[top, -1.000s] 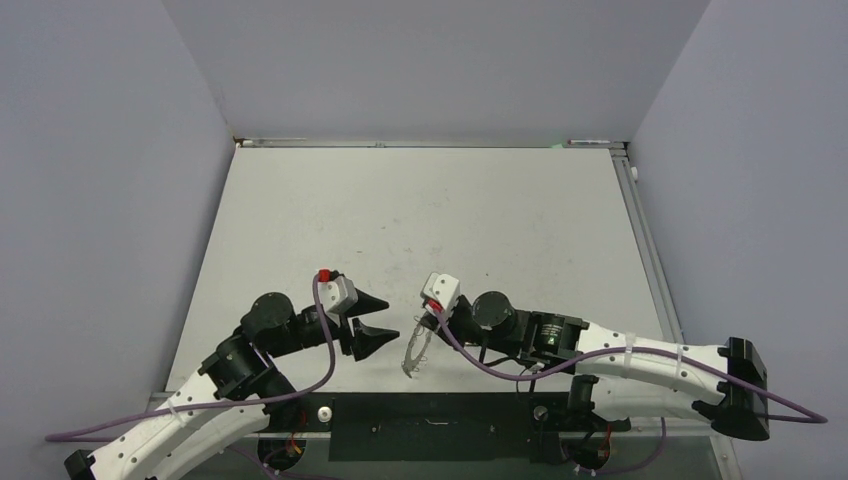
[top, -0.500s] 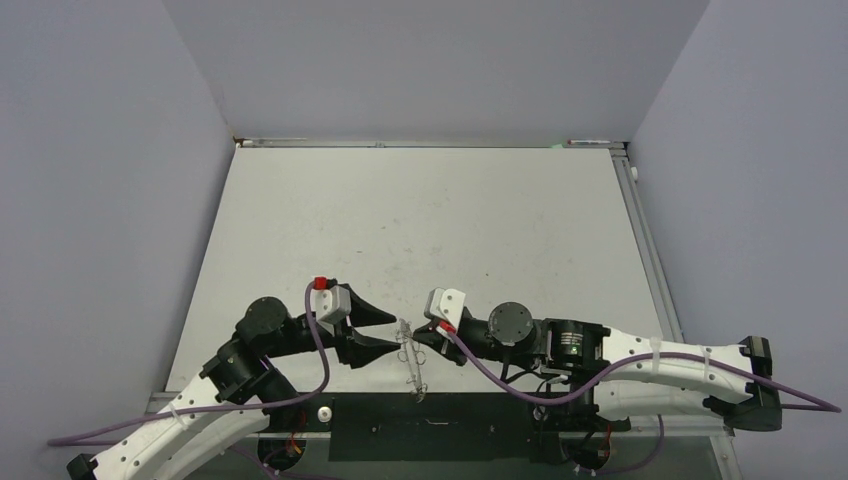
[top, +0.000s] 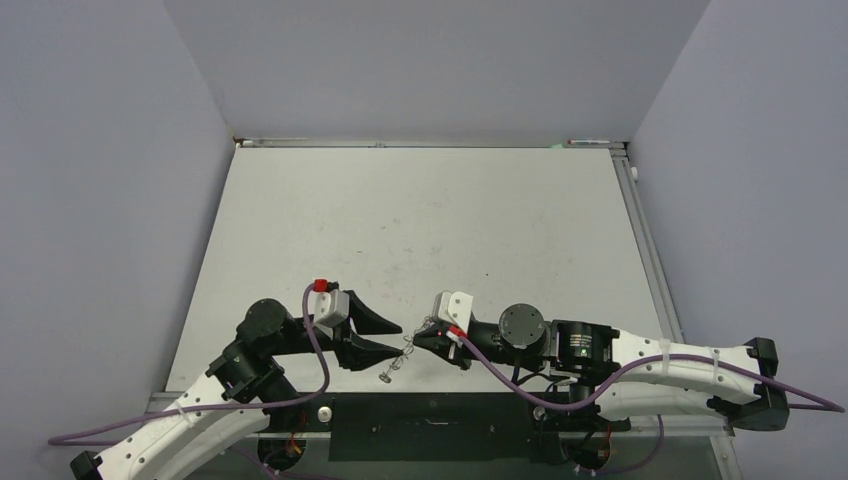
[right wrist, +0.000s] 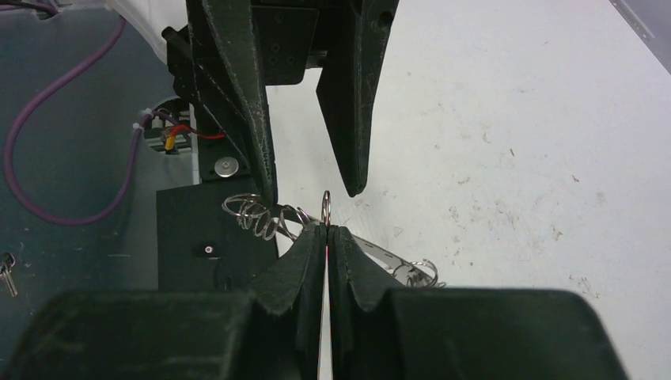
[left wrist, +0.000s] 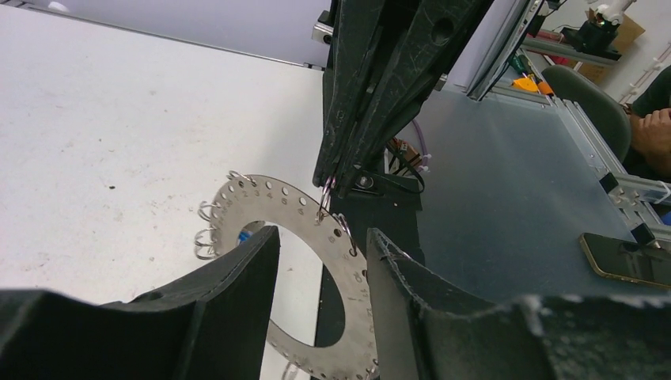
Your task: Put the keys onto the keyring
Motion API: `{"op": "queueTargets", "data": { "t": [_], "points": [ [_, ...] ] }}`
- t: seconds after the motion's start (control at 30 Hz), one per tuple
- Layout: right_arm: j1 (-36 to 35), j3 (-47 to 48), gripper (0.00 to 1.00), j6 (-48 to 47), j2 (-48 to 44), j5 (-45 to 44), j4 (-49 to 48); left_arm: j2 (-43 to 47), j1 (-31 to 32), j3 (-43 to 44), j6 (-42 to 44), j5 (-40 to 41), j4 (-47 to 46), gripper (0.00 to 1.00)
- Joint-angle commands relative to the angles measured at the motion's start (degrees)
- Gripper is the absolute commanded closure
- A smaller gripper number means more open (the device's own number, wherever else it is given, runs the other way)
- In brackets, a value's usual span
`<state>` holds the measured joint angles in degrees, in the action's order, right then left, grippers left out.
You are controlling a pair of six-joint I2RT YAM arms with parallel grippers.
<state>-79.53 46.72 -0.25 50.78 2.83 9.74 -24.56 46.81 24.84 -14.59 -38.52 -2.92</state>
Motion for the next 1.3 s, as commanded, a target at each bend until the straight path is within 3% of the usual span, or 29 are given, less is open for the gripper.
{"op": "queueTargets", "data": {
  "t": [0.0, 0.8, 0.9, 1.0, 1.27],
  "points": [
    [-0.71, 2.67, 0.95, -0.06, -0.18, 0.95, -5.3, 0.13, -0.25, 0.14, -0.92, -1.76, -4.26, 0.59],
    [-1.5, 2.94, 0.95, -0.36, 2.16, 3.13, -9.21, 0.8, -0.23, -0.41, -2.7, -1.04, -5.3, 0.77],
    [-1.52, 3.02, 0.95, -0.36, 2.55, 3.41, -9.26, 1.28, -0.22, -0.58, -2.94, -1.11, -5.59, 0.84],
    [-1.53, 3.03, 0.95, -0.45, 2.72, 3.69, -9.21, 1.69, -0.22, -0.59, -2.99, -0.96, -5.61, 1.0],
    [-1.56, 2.71, 0.94, -0.04, 2.25, 1.16, -9.1, 3.3, -0.22, 0.08, -1.61, 1.14, -3.55, 1.0]
  ]
}}
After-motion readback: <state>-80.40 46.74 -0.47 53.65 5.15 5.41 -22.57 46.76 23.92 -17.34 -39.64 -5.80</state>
